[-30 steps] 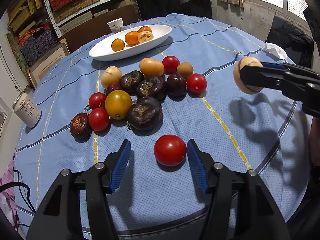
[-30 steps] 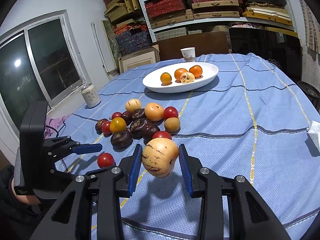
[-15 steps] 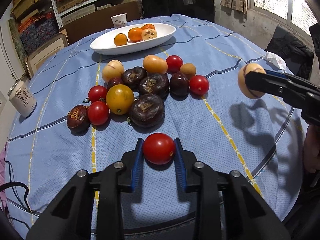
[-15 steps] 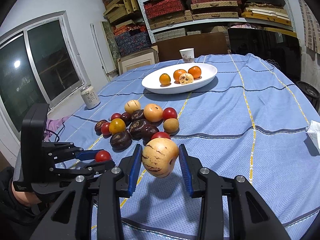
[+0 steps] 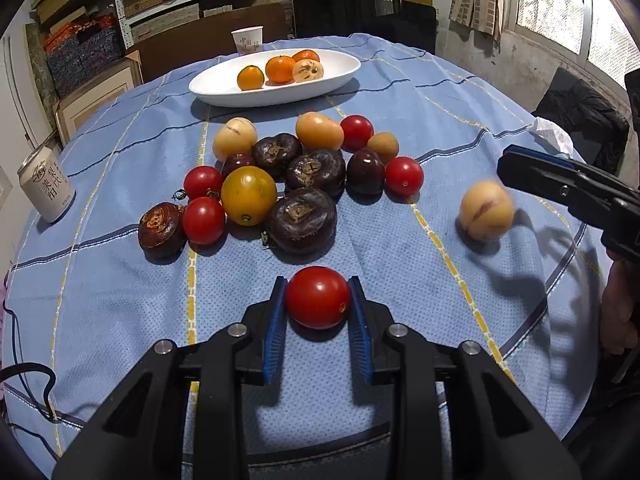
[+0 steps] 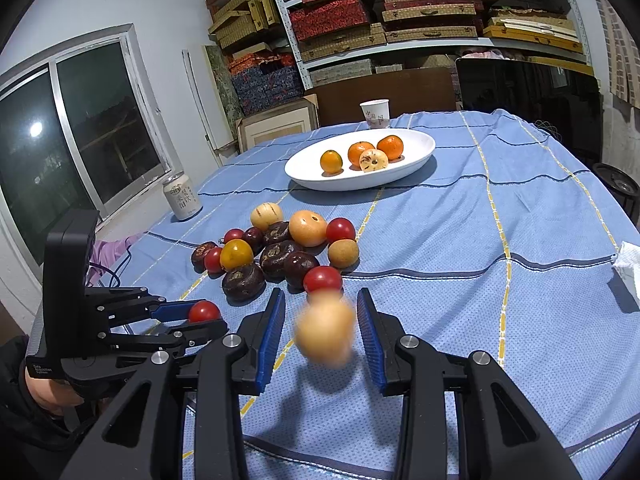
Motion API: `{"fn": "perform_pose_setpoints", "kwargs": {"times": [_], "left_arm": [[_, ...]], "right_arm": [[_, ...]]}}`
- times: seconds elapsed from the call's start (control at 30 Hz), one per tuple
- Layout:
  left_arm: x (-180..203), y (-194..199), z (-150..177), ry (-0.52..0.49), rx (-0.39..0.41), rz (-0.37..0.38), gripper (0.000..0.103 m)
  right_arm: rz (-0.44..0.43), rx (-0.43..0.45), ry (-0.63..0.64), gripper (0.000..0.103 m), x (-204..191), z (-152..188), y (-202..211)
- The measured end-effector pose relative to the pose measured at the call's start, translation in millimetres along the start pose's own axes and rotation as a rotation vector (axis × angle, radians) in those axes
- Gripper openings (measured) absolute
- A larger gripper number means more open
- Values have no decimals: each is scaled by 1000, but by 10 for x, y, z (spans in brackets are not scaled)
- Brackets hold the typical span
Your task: Organize fruits
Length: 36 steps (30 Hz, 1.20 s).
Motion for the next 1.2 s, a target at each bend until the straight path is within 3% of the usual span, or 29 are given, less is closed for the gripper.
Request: {"fn": "perform_pose_setpoints", "kwargs": {"times": [0.2, 0.3, 0.5, 0.63, 0.77, 0.83, 0.87, 1.2], "left_arm": [[-37, 23, 12, 20, 5, 4, 29], [-46, 7, 14, 28, -2, 11, 29], [-63, -4, 18, 36, -11, 8, 30], [-102, -6, 21, 49, -15, 9, 30], [-109, -19, 22, 51, -19, 13, 30], [-109, -20, 22, 49, -20, 16, 30], [-111, -21, 21, 51, -20, 18, 30], [-136, 175, -68, 87, 49, 38, 29]], "right_arm": [[-4, -25, 2, 38, -22, 11, -28], [-42, -99, 18, 48, -81, 101, -58], [-103, -221, 81, 49, -332, 250, -209], [-80, -251, 136, 50, -455, 266, -389], [-38, -275, 117, 49, -430, 224, -557], [-14, -293, 125, 38, -415, 261, -592], [-16, -301, 128, 38, -417, 282, -597], [-57, -199, 86, 38, -355, 197, -326]]}}
Point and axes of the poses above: each gripper's, at about its wrist camera, not at the fingertips, and y roughly against the way its jaws point, x to its right, z to its underside, the point moved 7 cm from there along -y, roughly the way its jaws point, and after that the axes turned 10 degrees about x, right-handed, at the moved point
